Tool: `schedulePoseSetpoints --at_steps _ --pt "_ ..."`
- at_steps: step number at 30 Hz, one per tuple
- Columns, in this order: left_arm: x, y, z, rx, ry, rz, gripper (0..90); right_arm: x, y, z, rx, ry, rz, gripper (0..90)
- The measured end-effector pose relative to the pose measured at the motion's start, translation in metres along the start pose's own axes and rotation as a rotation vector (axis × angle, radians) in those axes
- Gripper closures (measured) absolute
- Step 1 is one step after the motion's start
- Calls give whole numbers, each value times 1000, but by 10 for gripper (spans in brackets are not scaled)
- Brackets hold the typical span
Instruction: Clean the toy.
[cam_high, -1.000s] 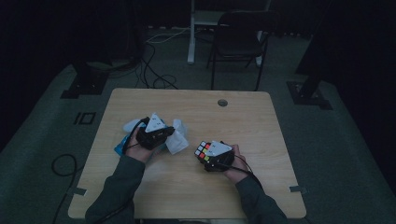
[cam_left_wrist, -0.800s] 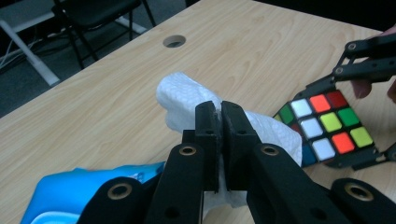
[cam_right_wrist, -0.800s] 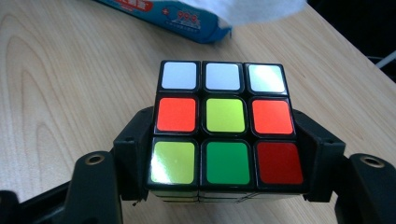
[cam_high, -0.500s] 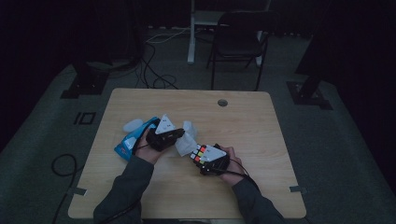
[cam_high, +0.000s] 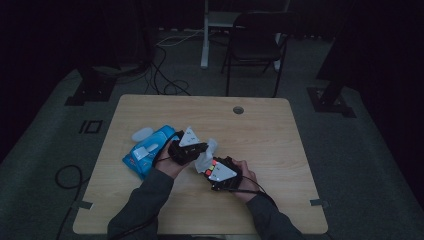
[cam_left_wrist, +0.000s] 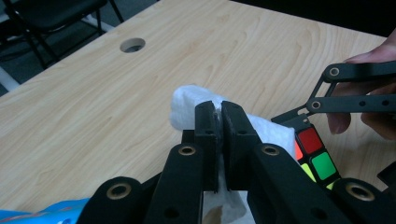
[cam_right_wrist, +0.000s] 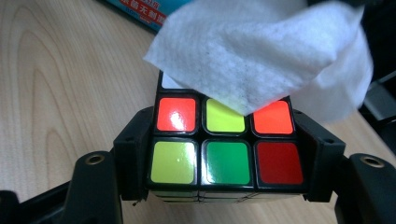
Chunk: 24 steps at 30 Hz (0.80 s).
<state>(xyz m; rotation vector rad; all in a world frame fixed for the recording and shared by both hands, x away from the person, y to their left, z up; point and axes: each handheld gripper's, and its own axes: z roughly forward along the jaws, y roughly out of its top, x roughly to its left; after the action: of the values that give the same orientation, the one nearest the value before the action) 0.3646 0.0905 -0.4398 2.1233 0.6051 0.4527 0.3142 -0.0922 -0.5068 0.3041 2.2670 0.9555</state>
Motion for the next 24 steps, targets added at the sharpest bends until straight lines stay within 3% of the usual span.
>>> schedulePoseSetpoints --at_steps 10,17,24 --pt "-7 -1 17 48 -26 24 867 14 8 -3 8 -96 -156 340" --pt "-7 -2 26 72 -36 18 868 22 9 -3 10 -132 -223 340" --pt "-4 -7 31 88 -34 10 868 28 12 -5 2 -151 -257 340"
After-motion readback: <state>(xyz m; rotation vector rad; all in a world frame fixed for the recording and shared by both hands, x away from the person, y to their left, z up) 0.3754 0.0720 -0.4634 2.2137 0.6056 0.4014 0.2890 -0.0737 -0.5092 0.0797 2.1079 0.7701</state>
